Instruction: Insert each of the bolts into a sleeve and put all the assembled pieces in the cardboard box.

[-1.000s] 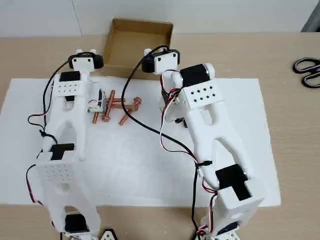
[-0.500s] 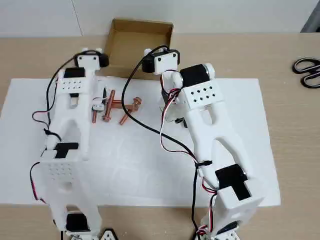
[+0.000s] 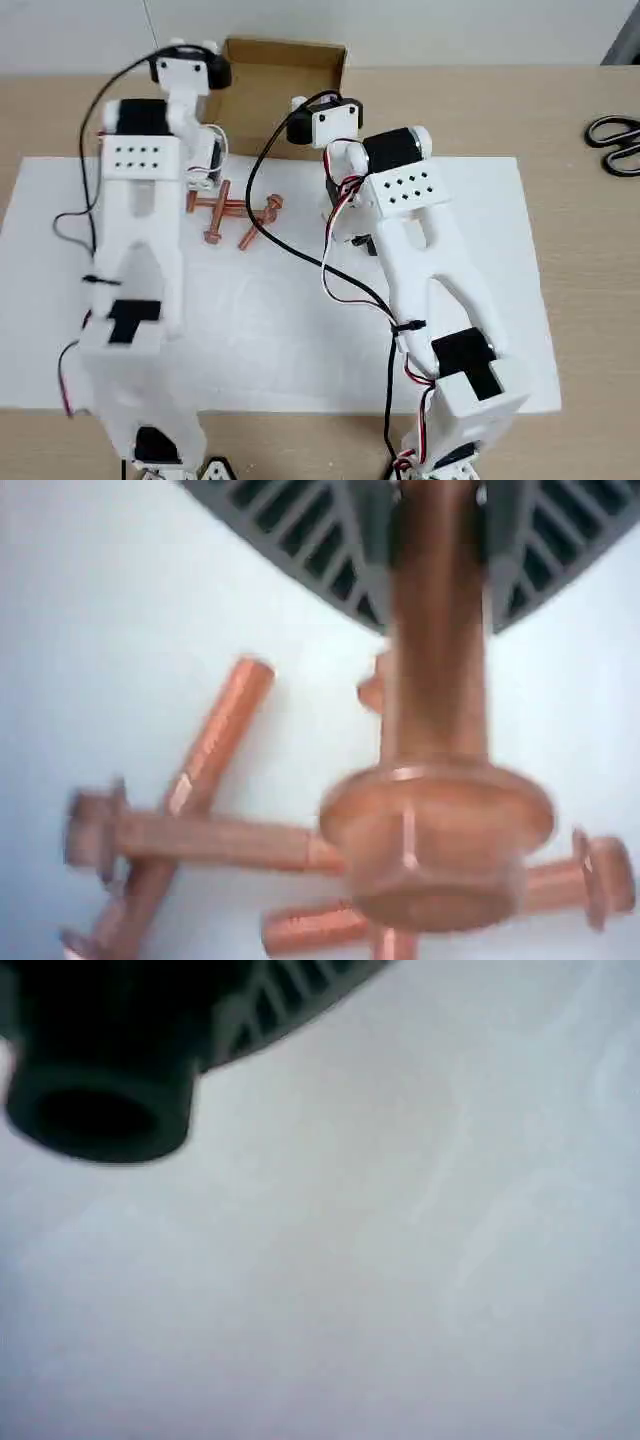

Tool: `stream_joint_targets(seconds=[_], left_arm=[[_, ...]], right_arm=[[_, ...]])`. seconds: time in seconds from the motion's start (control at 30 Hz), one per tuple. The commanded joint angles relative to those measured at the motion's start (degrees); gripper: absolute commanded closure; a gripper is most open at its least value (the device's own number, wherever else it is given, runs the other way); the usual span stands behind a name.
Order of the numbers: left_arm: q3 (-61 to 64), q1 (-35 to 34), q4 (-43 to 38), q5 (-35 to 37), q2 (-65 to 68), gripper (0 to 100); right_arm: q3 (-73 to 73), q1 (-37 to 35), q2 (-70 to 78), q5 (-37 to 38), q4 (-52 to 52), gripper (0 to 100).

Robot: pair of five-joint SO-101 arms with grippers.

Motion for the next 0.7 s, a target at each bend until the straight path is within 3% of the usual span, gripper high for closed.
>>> stream_joint_targets(seconds=[0.0, 0.2, 0.43, 0.57, 0.67], left_arm=[[10.2, 0.8, 1.2, -1.9, -15.8, 99], [34.4, 0.0, -3.6, -4.9, -34.0, 99], [66.8, -2.6, -26.7, -6.2, -41.5, 99], [73.0, -4.9, -34.1, -6.1, -39.8, 99], [73.1, -5.1, -34.5, -6.3, -36.6, 99]], right_arm=[[-2.5, 0.5, -3.6, 0.4, 0.0, 99.5], [-2.5, 0.5, -3.6, 0.4, 0.0, 99.5], [-2.5, 0.5, -3.6, 0.2, 0.5, 99.5], [-2.5, 0.3, -3.6, 0.1, 0.5, 99.5], [-2.5, 0.2, -3.6, 0.1, 0.5, 99.5]])
